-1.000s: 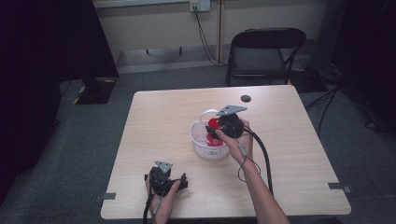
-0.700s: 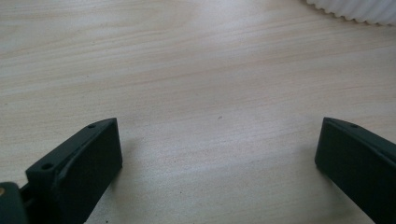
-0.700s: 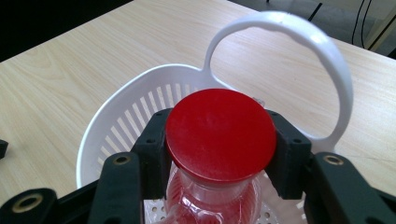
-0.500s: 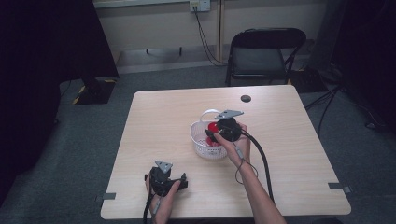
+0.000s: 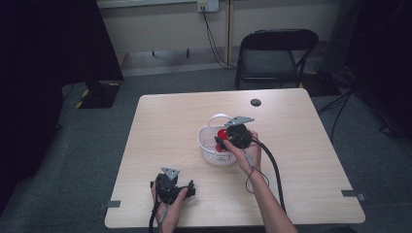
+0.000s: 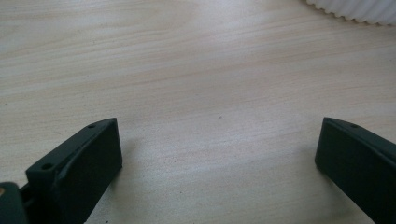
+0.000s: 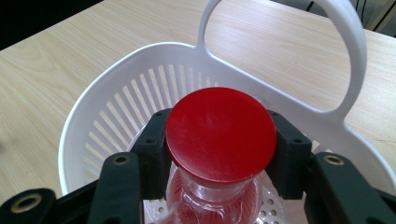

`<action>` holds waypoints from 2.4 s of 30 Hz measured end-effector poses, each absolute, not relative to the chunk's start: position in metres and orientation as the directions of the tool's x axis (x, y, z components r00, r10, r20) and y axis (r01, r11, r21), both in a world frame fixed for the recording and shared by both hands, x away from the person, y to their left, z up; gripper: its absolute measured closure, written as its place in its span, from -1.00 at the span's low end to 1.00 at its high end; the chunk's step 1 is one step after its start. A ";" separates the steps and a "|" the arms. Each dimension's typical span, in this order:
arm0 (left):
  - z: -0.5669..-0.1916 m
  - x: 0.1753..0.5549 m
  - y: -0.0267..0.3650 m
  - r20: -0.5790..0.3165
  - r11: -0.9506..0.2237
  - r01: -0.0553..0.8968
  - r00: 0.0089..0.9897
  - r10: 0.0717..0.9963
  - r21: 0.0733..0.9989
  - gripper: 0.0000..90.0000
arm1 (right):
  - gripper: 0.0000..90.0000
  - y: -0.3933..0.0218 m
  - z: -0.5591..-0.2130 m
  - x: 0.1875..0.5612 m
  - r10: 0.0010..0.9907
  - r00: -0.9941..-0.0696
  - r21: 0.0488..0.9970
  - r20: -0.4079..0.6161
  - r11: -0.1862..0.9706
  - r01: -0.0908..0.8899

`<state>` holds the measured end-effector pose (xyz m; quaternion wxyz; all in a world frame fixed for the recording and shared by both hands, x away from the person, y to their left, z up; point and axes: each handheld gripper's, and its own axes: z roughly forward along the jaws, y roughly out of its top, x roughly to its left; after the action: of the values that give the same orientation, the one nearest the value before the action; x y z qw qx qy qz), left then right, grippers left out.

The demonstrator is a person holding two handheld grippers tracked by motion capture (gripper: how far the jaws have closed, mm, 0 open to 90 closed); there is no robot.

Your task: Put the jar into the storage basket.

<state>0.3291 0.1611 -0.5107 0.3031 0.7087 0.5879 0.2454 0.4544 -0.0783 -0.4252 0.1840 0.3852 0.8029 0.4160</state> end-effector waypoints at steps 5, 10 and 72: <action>-0.511 0.329 0.161 -0.008 -0.125 0.684 0.188 0.982 0.718 -0.99 | -0.13 -0.078 -0.425 0.453 0.770 -0.637 0.818 0.028 0.349 0.457; -0.511 0.329 0.161 -0.008 -0.125 0.684 0.188 0.982 0.718 -0.99 | -0.26 -0.079 -0.423 0.452 0.775 -0.631 0.822 0.026 0.342 0.455; -0.511 0.329 0.161 -0.009 -0.120 0.685 0.181 0.983 0.719 -0.99 | -0.95 -0.135 -0.406 0.400 0.838 -0.541 0.859 0.072 0.224 0.461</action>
<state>0.3291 0.1605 -0.5108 0.3027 0.7063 0.5904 0.2468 0.4000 -0.1345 -0.4063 0.2095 0.4306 0.7539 0.4499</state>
